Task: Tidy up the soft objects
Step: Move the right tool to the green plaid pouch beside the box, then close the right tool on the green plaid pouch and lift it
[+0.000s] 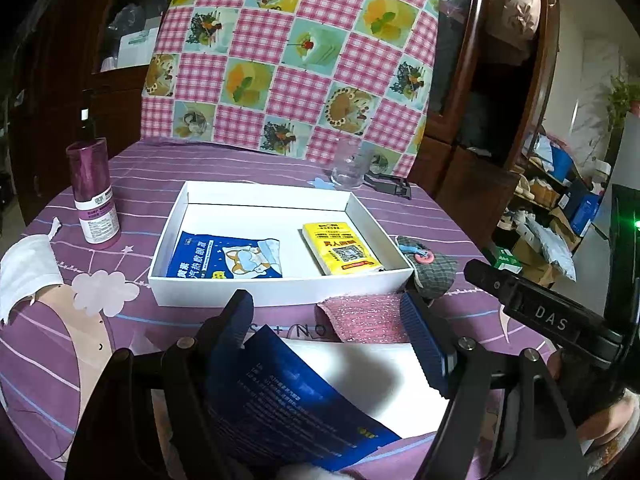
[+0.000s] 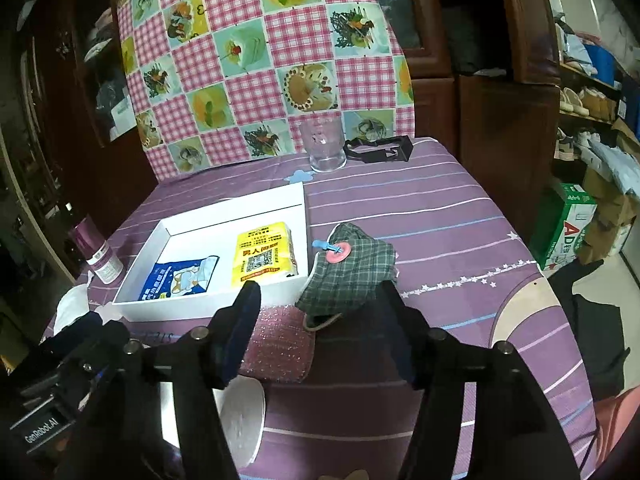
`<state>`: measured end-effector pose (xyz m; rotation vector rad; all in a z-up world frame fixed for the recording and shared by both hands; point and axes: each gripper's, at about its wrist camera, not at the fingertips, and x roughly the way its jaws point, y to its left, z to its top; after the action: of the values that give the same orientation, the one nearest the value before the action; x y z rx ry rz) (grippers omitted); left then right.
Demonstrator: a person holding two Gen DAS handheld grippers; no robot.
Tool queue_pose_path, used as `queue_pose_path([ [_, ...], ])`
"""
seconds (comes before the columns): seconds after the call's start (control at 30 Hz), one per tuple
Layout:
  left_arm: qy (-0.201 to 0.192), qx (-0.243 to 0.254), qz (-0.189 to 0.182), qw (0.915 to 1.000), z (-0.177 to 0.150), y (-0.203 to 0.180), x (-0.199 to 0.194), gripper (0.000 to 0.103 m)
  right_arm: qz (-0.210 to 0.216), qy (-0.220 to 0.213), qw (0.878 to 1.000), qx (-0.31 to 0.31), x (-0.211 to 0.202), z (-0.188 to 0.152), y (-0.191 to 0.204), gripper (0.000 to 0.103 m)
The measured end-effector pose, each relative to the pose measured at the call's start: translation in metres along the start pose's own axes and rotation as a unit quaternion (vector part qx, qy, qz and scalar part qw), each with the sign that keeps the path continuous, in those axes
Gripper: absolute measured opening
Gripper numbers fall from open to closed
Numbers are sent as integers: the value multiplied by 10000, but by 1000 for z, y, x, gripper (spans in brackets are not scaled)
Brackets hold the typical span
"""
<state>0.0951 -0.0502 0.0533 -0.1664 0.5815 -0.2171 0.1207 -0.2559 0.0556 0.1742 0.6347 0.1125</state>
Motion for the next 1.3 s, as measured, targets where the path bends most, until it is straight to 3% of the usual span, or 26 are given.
queue_pose_path([
  [0.47, -11, 109, -21, 9999, -2, -6, 0, 76, -103, 483, 9987, 98, 17, -2, -10, 62],
  [0.83, 162, 434, -106, 9989, -9, -19, 6, 76, 348, 1144, 9928, 51, 24, -4, -16, 62],
  [1.1, 222, 660, -28, 9976, -14, -27, 10, 76, 262, 938, 9945, 388, 40, -2, -31, 62],
  [1.3, 264, 464, -47, 9986, -11, -20, 14, 76, 639, 961, 9908, 709, 66, -1, -25, 62],
])
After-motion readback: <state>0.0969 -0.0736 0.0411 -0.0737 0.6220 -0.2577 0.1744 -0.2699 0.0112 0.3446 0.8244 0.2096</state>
